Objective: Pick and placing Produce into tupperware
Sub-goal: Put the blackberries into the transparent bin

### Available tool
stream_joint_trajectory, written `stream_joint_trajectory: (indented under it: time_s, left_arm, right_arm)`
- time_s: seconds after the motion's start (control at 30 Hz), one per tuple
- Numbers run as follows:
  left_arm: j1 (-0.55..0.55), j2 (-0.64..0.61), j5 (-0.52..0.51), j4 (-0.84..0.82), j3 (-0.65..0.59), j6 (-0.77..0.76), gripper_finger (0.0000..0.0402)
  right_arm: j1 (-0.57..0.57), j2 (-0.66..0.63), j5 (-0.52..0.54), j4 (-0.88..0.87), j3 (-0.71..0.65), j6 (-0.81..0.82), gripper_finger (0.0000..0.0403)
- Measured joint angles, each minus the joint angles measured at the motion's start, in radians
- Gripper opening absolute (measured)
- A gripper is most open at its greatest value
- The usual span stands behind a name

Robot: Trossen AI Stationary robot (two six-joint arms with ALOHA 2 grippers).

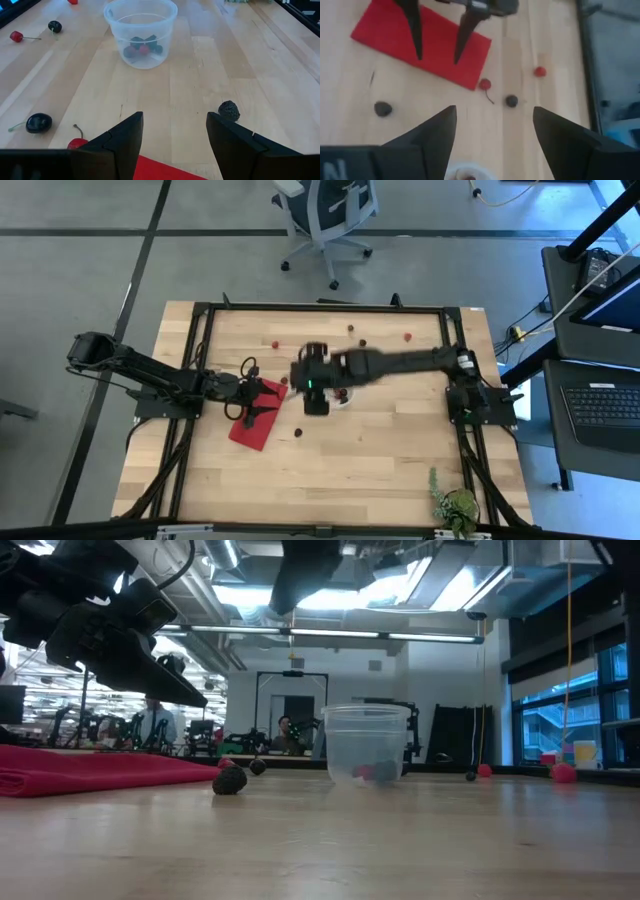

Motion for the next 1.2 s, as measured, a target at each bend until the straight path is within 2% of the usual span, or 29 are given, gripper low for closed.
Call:
stream_joint_trajectory:
  time_s: [0.1,0.2,0.4,0.6,0.83,1.0,1.2]
  left_arm:
    - [-0.004,0.0,0.027,0.004,0.0,0.0,0.0212]
    - [-0.018,0.0,0.043,0.017,0.0,0.0,0.0212]
    - [-0.055,0.0,0.042,0.081,0.0,0.008,0.0212]
    - [-0.102,0.0,0.042,0.147,0.0,0.032,0.0212]
    - [-0.135,0.0,0.042,0.237,0.0,0.027,0.0212]
    - [-0.135,0.0,0.042,0.243,0.0,0.001,0.0212]
    - [-0.143,0.017,0.036,0.268,0.033,0.033,0.0212]
  right_arm:
    - [0.073,-0.017,0.081,0.111,-0.116,0.047,0.0264]
    - [0.132,-0.031,0.107,0.236,-0.256,0.097,0.0264]
    - [0.233,-0.087,0.244,0.632,-0.584,0.174,0.0264]
    - [0.34,-0.18,0.302,0.912,-0.858,0.277,0.0264]
    - [0.458,-0.327,0.503,1.233,-1.197,0.357,0.0264]
    - [0.495,-0.385,0.507,1.53,-1.416,0.35,0.0264]
    - [0.523,-0.393,0.504,1.787,-1.587,0.358,0.0264]
